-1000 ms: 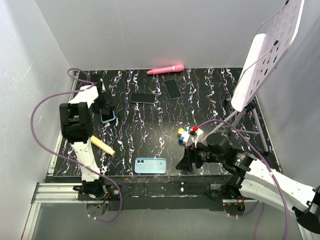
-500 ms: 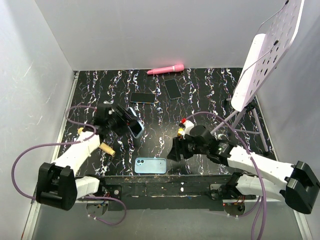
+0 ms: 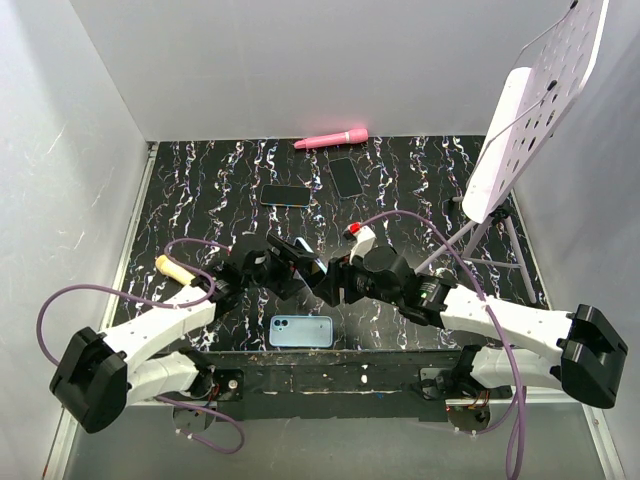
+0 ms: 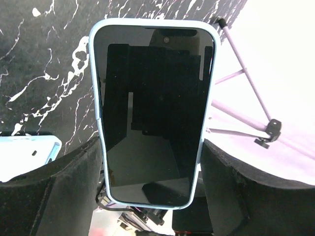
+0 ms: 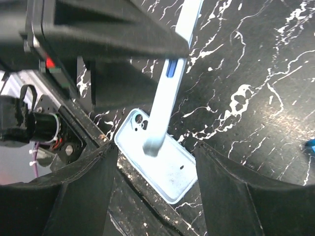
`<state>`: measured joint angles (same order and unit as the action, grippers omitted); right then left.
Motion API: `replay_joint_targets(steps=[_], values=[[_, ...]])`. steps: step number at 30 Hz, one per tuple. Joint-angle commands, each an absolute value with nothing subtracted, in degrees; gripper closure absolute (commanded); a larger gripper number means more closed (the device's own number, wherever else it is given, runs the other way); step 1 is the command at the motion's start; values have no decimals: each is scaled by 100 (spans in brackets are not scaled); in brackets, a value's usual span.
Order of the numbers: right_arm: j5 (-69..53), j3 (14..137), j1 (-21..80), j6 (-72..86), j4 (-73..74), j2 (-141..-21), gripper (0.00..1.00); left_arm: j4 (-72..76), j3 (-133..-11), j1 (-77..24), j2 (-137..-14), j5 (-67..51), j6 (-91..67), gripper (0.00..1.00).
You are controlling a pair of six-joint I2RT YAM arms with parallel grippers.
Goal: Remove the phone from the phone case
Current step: Pick up the phone at the center of the board.
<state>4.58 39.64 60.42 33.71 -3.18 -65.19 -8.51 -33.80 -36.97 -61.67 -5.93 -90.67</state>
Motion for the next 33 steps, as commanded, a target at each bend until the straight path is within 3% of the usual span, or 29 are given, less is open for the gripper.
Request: replay_joint_targets(steps=[1, 4, 8, 13, 15, 17, 20, 23, 24, 27, 28, 33], values=[[1071, 4113, 6064, 3585, -642, -6486, 33, -536, -3700, -4279, -6293, -80, -9422, 100], [1546, 4175, 6029, 3814, -159, -6521, 44, -536, -3788, -4578, -6363, 228, -9413, 100], [1179, 4017, 6012, 3902, -307, -6521, 58, -659, -3972, -4816, -6416, 500, -9238, 100], [835, 3955, 6012, 4052, -343, -6557, 60, -879, -4113, -4948, -6381, 799, -8930, 100], [756, 3990, 5994, 4008, -299, -6565, 66, -940, -4192, -4975, -6416, 887, -8685, 100], [529, 4034, 5950, 3973, -273, -6592, 76, -975, -4332, -5001, -6451, 966, -8334, 100], [116, 3990, 5898, 3981, -448, -6609, 99, -1046, -4508, -5027, -6434, 1151, -7797, 100], [-359, 3868, 5871, 4052, -737, -6513, 99, -1002, -4605, -5019, -6337, 1152, -7306, 100], [-473, 3771, 5871, 4060, -895, -6434, 99, -958, -4632, -5019, -6302, 1108, -7121, 91], [-702, 3534, 5696, 4279, -1239, -6171, 99, -861, -4676, -5019, -6083, 1169, -6523, 8], [-808, 3455, 5574, 4402, -1335, -6092, 99, -844, -4667, -5019, -5978, 1239, -6278, 2], [-1502, 2980, 4949, 5131, -2045, -5556, 99, -696, -4177, -5001, -4889, 1301, -5617, 2]])
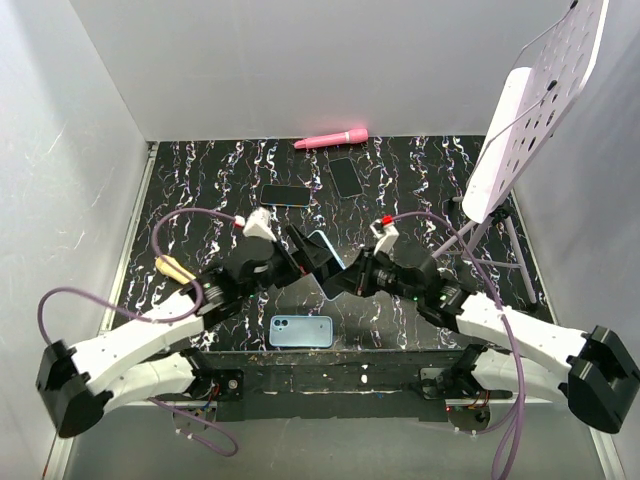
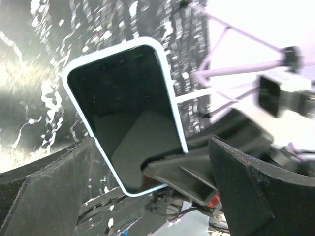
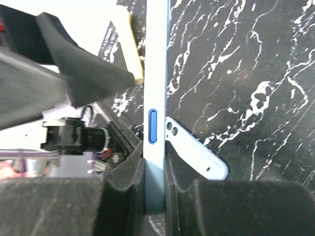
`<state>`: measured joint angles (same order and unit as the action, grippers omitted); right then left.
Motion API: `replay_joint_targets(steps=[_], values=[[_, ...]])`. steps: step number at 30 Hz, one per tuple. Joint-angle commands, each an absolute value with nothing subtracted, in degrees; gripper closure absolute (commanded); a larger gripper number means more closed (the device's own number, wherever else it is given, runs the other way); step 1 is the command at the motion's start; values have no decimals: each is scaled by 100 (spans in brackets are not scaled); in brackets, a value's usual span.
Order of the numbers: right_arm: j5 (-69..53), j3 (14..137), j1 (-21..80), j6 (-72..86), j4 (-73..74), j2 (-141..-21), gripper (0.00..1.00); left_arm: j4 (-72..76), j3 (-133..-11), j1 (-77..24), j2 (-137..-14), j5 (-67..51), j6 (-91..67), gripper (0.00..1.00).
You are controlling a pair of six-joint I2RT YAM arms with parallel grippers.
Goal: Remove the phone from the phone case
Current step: Pick up the phone at the center of the board.
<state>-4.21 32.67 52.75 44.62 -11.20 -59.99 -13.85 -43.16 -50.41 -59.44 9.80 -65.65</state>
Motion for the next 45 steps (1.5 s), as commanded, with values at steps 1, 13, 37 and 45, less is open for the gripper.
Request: replay_joint_targets(steps=[1, 13, 37, 45], values=[[-1625, 2875, 4896, 5237, -2248, -5450, 99, -407, -3896, -5001, -4591, 1205, -5573, 2], [-2180, 2154, 4377, 6381, -4464, -4931, 99, 2582, -2285, -5010, -4385, 71, -6258, 48], [-3233, 3375, 4096, 4184, -792, -4659, 42, 1744, -3171, -4001, -5264, -3353, -4686, 100], [-4208, 3568, 3824, 4253, -1036, -5141, 33, 783, -3410, -3384, -5852, -5886, -3807, 100]])
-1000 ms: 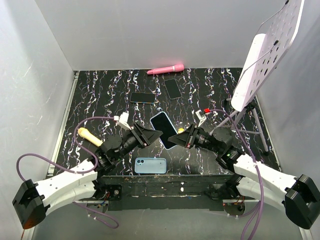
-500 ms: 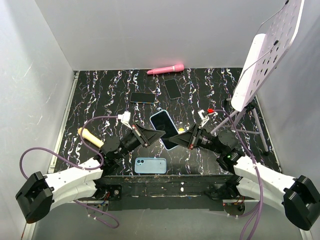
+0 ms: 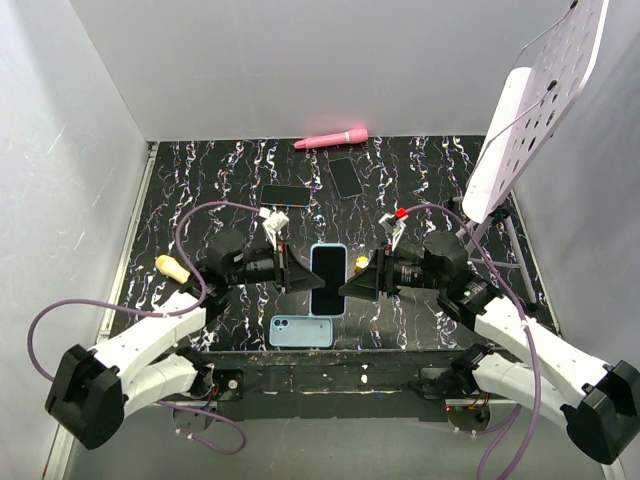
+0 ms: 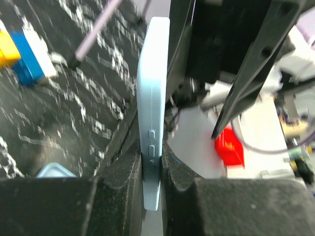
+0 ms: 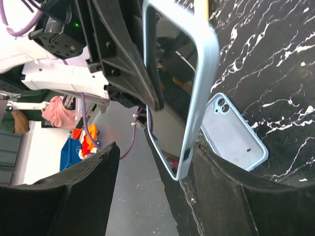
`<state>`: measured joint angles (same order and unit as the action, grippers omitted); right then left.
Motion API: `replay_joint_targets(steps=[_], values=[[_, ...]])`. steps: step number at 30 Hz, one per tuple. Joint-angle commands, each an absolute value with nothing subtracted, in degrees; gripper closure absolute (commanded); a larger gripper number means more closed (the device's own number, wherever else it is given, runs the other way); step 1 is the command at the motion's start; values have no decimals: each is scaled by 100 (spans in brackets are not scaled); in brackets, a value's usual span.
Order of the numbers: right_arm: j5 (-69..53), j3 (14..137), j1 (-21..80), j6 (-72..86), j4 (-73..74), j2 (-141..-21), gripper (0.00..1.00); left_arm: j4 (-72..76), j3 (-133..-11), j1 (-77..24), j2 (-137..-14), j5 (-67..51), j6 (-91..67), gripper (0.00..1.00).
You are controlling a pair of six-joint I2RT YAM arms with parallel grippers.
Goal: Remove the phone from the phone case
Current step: Pick up the phone at the center of the board, then remove the phone case from the phone.
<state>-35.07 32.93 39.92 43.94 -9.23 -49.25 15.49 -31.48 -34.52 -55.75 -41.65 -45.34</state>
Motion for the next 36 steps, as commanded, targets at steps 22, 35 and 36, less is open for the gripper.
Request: replay_joint_targets(steps=[22, 35, 36], values=[[-5370, 3305, 3674, 5115, -3128, -5968, 54, 1741, -3718, -3445, -6504, -7225, -4342, 100], [-5231, 2963, 3560, 6503, -4922, -6654, 99, 1110, -3656, -3445, -6110, -6340, -4228, 64], [-5082, 2884, 3490, 6617, -4896, -6558, 99, 1003, -3621, -3445, -5934, -6093, -4219, 55]])
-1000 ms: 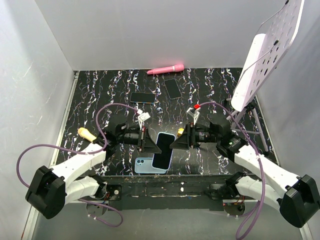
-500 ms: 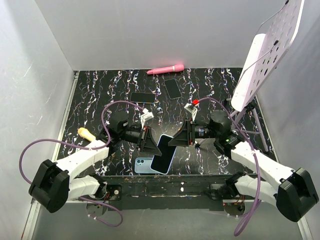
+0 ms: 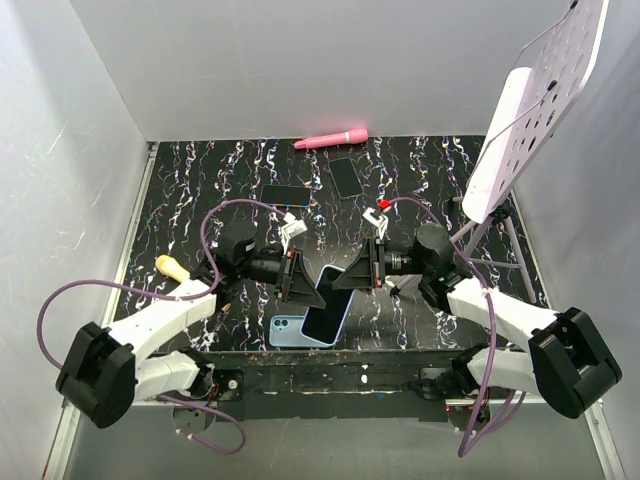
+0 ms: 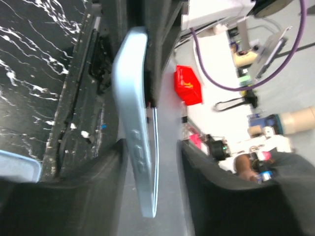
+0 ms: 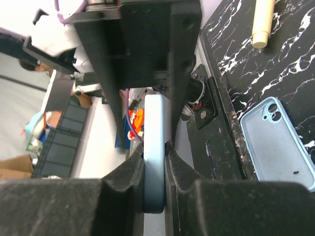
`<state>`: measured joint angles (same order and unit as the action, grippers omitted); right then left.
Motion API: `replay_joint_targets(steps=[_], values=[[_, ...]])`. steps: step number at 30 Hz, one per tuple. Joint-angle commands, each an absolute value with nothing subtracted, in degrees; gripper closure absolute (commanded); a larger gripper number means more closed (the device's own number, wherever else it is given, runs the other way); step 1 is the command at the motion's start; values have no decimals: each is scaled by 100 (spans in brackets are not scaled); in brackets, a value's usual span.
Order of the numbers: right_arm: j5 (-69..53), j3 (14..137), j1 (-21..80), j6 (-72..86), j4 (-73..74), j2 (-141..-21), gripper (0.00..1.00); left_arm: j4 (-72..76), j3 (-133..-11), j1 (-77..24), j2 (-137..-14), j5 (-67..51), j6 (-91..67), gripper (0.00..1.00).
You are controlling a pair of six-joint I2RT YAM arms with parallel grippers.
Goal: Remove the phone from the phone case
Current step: Remove the phone case from the phone.
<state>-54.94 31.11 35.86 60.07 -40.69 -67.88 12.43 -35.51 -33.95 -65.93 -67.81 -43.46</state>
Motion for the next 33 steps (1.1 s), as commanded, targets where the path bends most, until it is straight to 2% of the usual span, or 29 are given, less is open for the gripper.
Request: replay_joint_targets(steps=[1, 2, 3, 6, 8, 11, 14, 17, 20, 22, 26, 33], values=[[-4984, 2822, 3411, 6705, -4922, -6487, 99, 967, -3560, -3445, -5811, -5934, -4280, 24], [-4949, 2786, 3323, 6802, -4957, -6399, 99, 888, -3525, -3445, -5636, -5715, -4306, 12], [-4948, 2760, 3227, 6846, -4948, -6294, 99, 722, -3498, -3419, -5460, -5452, -4324, 5], [-4861, 2725, 2954, 6891, -4677, -5951, 99, 37, -3498, -3384, -4898, -4442, -4210, 2], [-4790, 2699, 2822, 6855, -4500, -5688, 99, -54, -3297, -3384, -4511, -4088, -4402, 7], [-4746, 2663, 2646, 6908, -4492, -5432, 99, 71, -2963, -3384, -4140, -3789, -4745, 24], [-4694, 2689, 2470, 6829, -4237, -5265, 99, -675, -2997, -3384, -4026, -3463, -4624, 38], [-4702, 2646, 2312, 6838, -4219, -5142, 99, -415, -2875, -3392, -3938, -3751, -4745, 39], [-4842, 2698, 2259, 6812, -4192, -5124, 99, 762, -2593, -3384, -4147, -4541, -5184, 25], [-4922, 2698, 2241, 6838, -4219, -5124, 99, 1490, -2444, -3384, -4332, -4937, -5483, 22], [-4948, 2637, 2233, 6847, -4210, -5098, 99, 1995, -2399, -3375, -4570, -5124, -5730, 36], [-4913, 2400, 2232, 7242, -4903, -5308, 99, 2118, -2619, -3384, -5079, -5264, -5678, 52]])
